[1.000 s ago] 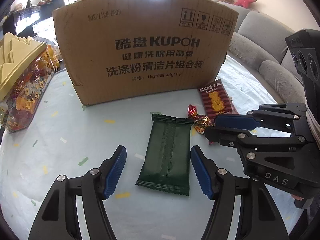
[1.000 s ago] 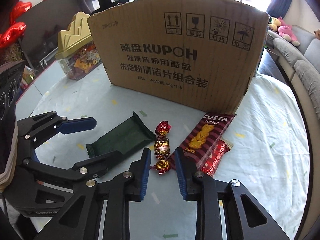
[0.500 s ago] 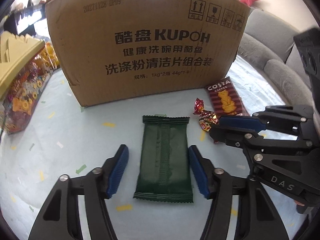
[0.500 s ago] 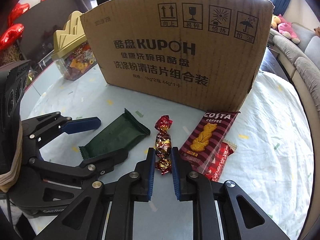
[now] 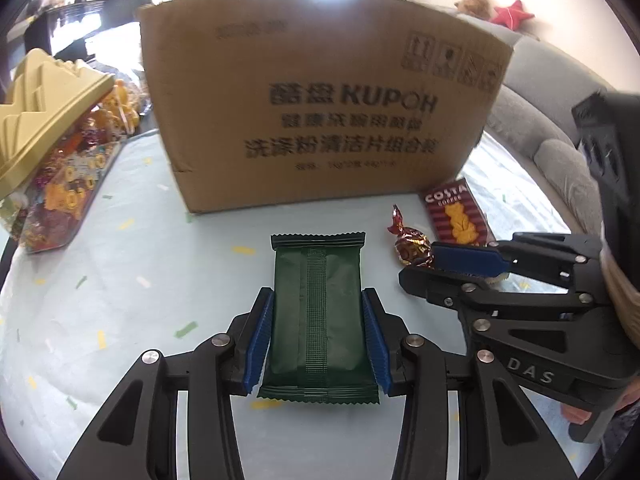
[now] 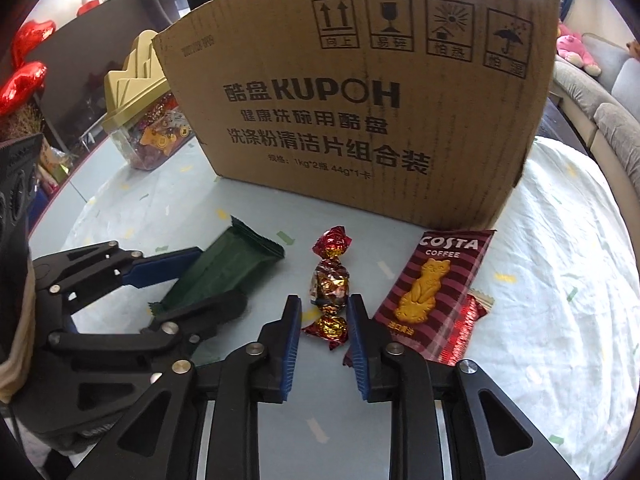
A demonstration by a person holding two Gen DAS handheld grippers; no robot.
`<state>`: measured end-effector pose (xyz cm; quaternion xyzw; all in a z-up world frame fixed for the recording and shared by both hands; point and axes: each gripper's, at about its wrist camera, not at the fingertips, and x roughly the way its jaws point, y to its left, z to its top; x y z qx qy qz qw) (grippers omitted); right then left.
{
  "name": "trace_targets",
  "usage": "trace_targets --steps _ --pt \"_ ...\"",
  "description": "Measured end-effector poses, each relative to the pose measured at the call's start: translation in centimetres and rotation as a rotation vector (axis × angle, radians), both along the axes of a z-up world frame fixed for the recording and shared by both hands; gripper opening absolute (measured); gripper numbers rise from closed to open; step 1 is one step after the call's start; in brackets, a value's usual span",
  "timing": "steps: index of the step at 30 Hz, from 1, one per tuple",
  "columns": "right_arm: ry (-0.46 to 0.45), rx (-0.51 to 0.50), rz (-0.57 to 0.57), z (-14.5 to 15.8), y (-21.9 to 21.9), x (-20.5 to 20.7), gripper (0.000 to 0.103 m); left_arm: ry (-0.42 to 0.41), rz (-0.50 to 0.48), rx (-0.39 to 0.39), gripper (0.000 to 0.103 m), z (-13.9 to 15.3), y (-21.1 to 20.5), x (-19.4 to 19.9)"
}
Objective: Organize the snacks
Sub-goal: 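Grasp the dark green bar with the left gripper while the right grasps the gold-wrapped candy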
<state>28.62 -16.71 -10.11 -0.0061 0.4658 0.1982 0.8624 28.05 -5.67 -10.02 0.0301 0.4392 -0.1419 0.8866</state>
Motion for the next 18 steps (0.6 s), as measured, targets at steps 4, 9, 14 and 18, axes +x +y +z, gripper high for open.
trace_targets --steps 4,9,14,18 --pt "-0.009 -0.001 -0.006 -0.1 0.4 0.1 0.029 -0.008 0.030 -0.001 0.043 0.6 0.8 -0.1" --pt "-0.033 -0.044 -0.009 -0.2 1.1 0.1 0.021 -0.007 0.063 -0.022 0.043 1.2 1.3 -0.5" --pt "-0.036 -0.017 -0.011 0.0 1.1 -0.3 0.020 -0.029 0.072 -0.028 0.043 2.1 1.1 -1.0" --pt "-0.061 -0.015 -0.005 1.1 1.4 -1.1 0.020 -0.053 0.083 -0.047 0.043 3.3 1.5 -1.6"
